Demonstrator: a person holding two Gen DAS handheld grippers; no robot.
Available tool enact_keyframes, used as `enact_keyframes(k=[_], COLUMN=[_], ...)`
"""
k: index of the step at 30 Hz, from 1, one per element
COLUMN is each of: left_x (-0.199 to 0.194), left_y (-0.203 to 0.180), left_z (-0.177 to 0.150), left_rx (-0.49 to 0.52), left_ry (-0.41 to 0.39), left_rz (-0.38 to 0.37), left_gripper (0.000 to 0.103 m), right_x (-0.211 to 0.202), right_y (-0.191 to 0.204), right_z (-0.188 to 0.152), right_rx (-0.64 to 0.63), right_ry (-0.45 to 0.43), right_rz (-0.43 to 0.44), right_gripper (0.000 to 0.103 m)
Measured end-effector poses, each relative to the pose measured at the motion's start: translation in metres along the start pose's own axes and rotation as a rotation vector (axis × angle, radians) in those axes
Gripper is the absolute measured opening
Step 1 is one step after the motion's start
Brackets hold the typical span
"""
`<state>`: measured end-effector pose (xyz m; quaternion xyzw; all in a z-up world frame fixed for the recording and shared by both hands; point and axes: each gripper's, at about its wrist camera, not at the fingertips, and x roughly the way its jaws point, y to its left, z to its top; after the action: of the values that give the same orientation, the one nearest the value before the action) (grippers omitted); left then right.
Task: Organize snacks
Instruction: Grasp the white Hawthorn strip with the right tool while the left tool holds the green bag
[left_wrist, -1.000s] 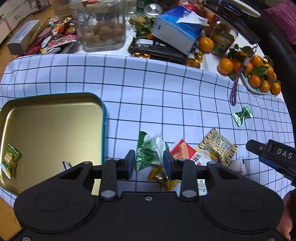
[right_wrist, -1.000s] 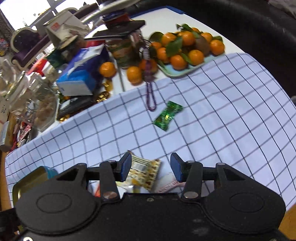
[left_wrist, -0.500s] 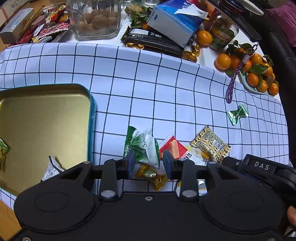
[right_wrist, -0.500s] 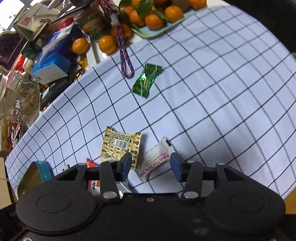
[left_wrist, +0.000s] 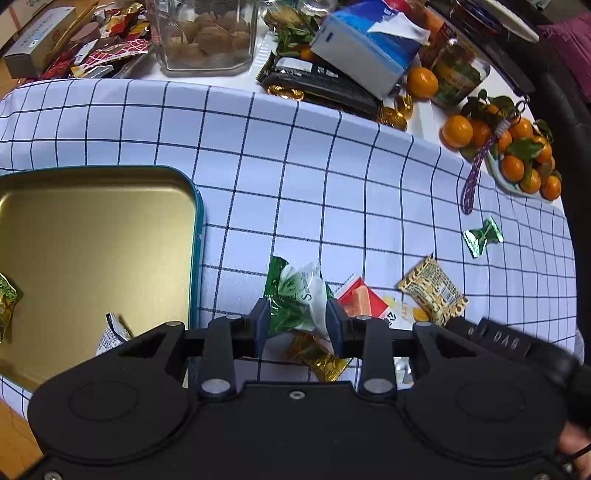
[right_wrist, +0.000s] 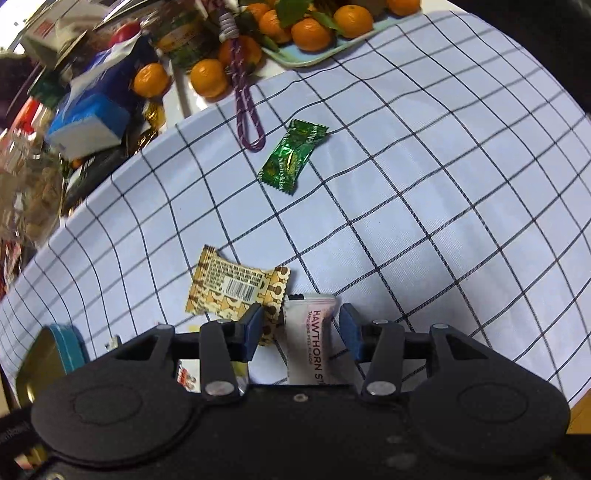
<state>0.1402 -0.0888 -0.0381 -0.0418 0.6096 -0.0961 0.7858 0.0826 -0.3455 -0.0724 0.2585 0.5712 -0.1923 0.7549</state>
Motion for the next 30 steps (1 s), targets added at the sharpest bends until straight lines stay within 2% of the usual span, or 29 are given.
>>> enact_keyframes(k=[5,8,9,10,11,12,18,30], left_x=[-0.002,0.001,0.002,0.002,0.003,0.004,0.012,0.032], left_y=[0.002,0.003,0.004,0.004,0.005,0.005,-0.003,-0.028], left_z=[0.001,0.001,0.001,0.002,0.002,0.002,0.002,-0.006], left_rx=[-0.009,-0.020,-0.027,-0.034,-0.043,-0.049,-0.039,0.040], left_ry=[-0.015,-0.013,-0.011,-0.010,-0.009,-0.007,0.000,0.039], left_rz=[-0.004,-0.012,-0.017,-0.021,-0.026,-0.028,-0.007,0.033], left_gripper=[0.044,0.044,0.044,0.044,0.044,0.044,0.044,0.043], right_x=[0.000,0.001,0.001,0.001,0.001,0.002,-0.004,-0.021], right_y=[0.001,0.006,0.009,0.011,0.013,0.015,0.005,-0.017], right_z=[-0.011,-0.017,-0.019,-0.021,-0.022,-0.023,-0.021,-0.015], right_rx=[-0.092,-0.168,-0.195,-0.226,-0.252,-0.268,-0.210,-0.133], right_ry=[-0.013,-0.032,-0.038,-0.041,-0.040,-0.038,-0.006,-0.019], right_rz=[-0.044,-0.071,-0.084,-0.088,-0.087,-0.085,-0.013,0.047], right_gripper=[0.049,0.045,0.041,0.031,0.025,0.024,0.023,0.023])
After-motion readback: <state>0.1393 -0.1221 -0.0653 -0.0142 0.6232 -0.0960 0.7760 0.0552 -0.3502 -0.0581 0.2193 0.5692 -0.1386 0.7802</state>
